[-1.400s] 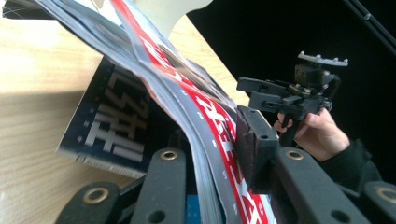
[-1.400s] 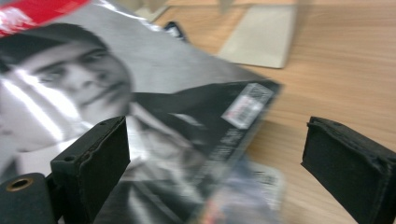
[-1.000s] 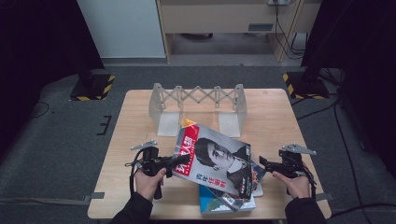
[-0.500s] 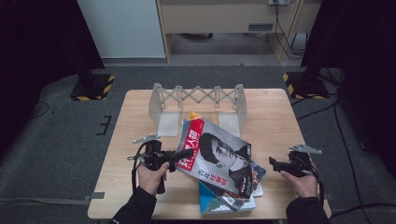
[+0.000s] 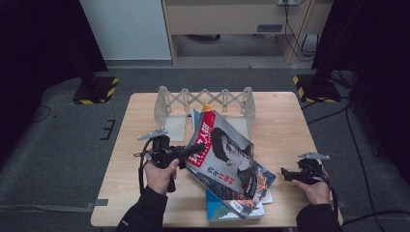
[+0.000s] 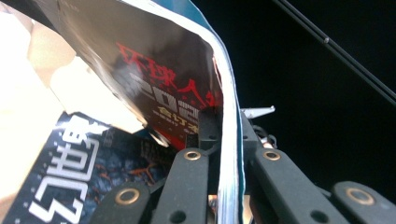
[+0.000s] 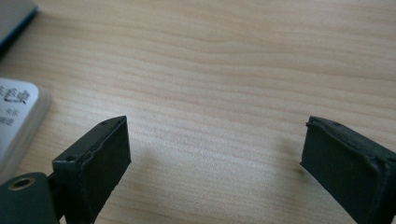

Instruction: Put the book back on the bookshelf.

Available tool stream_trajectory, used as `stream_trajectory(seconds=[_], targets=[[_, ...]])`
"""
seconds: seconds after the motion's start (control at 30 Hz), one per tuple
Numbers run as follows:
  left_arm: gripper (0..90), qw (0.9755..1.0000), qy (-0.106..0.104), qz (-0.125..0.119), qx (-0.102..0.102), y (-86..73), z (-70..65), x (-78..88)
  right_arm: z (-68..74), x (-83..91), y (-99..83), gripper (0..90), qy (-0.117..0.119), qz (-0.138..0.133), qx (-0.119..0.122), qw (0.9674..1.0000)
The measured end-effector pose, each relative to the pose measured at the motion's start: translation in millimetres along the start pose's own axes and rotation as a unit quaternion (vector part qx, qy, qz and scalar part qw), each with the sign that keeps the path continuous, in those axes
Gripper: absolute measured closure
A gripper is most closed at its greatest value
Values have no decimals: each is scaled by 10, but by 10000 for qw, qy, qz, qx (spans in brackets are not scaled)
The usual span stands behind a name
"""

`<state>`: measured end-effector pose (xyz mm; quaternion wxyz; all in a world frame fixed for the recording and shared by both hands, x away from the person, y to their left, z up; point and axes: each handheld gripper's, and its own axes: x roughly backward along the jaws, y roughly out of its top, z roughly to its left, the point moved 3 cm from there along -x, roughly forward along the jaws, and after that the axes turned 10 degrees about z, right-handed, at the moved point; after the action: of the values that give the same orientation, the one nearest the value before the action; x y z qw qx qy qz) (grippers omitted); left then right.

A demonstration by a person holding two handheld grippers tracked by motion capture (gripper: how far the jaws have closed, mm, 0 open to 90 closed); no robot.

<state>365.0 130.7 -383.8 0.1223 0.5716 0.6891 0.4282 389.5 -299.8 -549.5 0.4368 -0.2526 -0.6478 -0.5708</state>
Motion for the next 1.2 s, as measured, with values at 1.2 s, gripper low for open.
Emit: stream_trajectory(seconds=[1.2], targets=[[863,9970,418,-582,-302,366,-42,633,16,-94,-66,16,-47,-312,182,9993]])
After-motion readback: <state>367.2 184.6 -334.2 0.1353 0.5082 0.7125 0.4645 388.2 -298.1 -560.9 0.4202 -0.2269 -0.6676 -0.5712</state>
